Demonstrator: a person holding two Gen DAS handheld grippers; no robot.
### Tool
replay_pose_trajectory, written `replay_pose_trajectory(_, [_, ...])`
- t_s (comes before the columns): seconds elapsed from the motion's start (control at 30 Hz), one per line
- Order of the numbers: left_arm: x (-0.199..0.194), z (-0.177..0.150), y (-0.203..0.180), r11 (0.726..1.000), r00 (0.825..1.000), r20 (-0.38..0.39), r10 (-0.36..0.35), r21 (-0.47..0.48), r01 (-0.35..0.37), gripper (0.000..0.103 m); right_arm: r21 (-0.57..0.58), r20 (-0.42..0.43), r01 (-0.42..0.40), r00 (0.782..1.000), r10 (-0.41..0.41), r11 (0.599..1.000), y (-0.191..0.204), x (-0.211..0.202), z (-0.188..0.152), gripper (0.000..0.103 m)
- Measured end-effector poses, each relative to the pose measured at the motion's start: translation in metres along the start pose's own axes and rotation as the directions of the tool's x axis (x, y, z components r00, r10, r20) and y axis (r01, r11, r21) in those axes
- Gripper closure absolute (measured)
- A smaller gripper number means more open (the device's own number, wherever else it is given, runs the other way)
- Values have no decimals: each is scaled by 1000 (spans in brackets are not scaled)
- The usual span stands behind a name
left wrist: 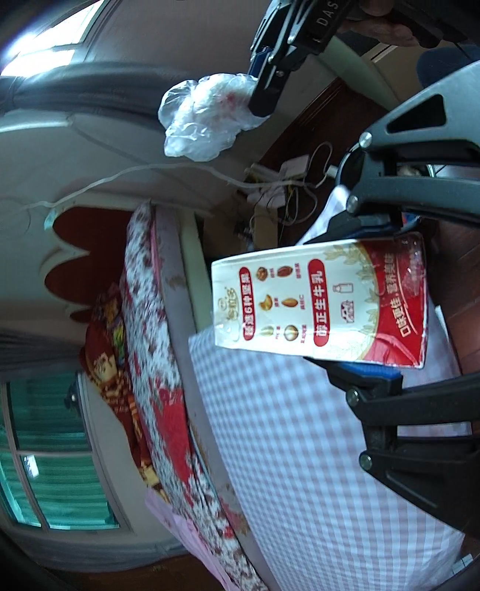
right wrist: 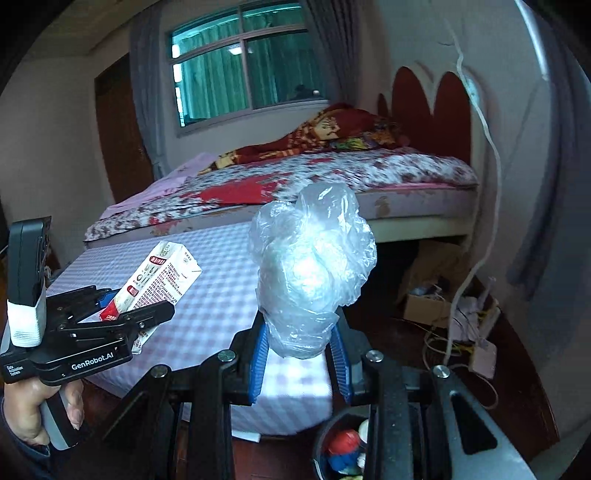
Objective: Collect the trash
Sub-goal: 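Carry the milk carton and clear plastic bag over the bucket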
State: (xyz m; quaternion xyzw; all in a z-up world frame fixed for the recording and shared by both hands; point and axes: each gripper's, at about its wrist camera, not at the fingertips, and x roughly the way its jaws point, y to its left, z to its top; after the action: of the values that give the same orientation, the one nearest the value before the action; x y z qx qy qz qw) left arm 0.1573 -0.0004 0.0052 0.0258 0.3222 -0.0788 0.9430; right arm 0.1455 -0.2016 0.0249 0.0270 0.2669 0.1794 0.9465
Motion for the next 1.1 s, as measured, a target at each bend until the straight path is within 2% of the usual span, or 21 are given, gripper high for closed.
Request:
replay_pose_trajectory(0.3, [5, -17, -38, 996, 997, -26, -79, 33, 80, 52, 48, -26, 60, 998, -59, 997, -29, -21, -28, 70])
replay_pose_trajectory(0.6, [13, -47, -79, 986, 984, -87, -154, 52, 159, 52, 73, -86, 108, 991, -102, 991, -51, -28, -70, 70])
replay_pose_trajectory(1.0, [52, -92, -124, 966, 945, -223, -238, 44, 254, 52, 109, -226, 165, 964, -138, 980, -90, -19, -142, 70])
replay_pose_trajectory(1.03, [56, -95, -128, 961, 935, -246, -256, 40, 274, 52, 106, -240, 169, 961, -140, 980, -93, -17, -148, 70])
replay_pose_trajectory(1.1, [63, -99, -134, 958, 928, -262, -265, 34, 283, 52, 114, -266, 170, 955, -135, 979, -98, -11, -158, 70])
